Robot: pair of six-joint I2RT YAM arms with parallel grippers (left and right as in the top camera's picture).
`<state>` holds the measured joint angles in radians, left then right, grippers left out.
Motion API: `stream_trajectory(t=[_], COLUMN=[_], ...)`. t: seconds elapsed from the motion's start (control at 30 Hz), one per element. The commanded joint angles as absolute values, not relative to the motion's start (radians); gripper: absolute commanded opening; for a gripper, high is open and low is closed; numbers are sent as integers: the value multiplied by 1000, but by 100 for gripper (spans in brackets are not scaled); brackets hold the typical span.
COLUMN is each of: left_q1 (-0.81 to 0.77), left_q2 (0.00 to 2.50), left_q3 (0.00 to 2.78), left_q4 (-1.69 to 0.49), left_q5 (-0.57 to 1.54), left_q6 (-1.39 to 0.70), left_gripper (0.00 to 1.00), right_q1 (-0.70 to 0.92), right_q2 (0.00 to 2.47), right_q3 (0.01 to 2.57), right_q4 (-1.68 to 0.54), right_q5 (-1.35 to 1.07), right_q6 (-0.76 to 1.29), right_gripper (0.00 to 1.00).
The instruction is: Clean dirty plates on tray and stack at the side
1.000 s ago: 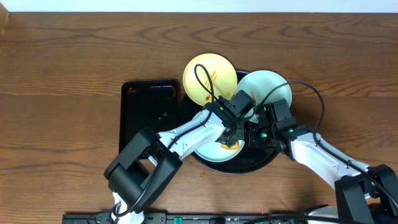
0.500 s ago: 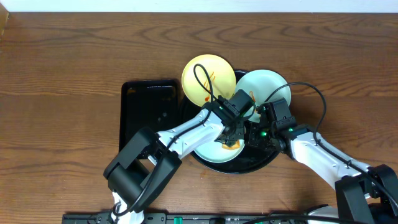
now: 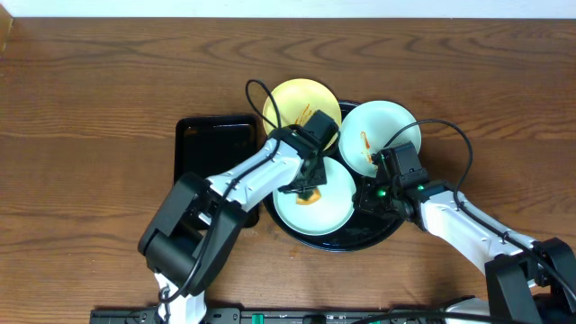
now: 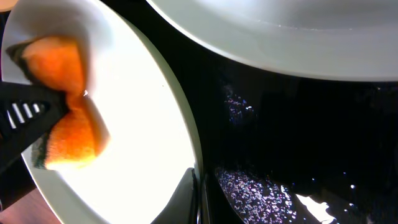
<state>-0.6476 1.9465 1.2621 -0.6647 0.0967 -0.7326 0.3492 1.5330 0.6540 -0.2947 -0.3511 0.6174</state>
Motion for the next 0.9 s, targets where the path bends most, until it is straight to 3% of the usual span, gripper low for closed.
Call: stream_trajectory(t=[0.0, 0.6, 0.87], left_q1=[-628, -505, -406], left_q2=[1963, 1596, 1569], left_q3=[1242, 1242, 1232], left_q4=[-757, -822, -854], left_q5=[25, -48, -121], left_q6=[-727, -621, -621], left_gripper=[7, 8, 8], right_q1=[345, 345, 347], right_q2=[1540, 1535, 1505], right_q3=[653, 654, 655], right_q4=[-317, -307, -326], right_q5=[-288, -288, -281], right_q6=[628, 624, 574], right_gripper=[1, 1, 1])
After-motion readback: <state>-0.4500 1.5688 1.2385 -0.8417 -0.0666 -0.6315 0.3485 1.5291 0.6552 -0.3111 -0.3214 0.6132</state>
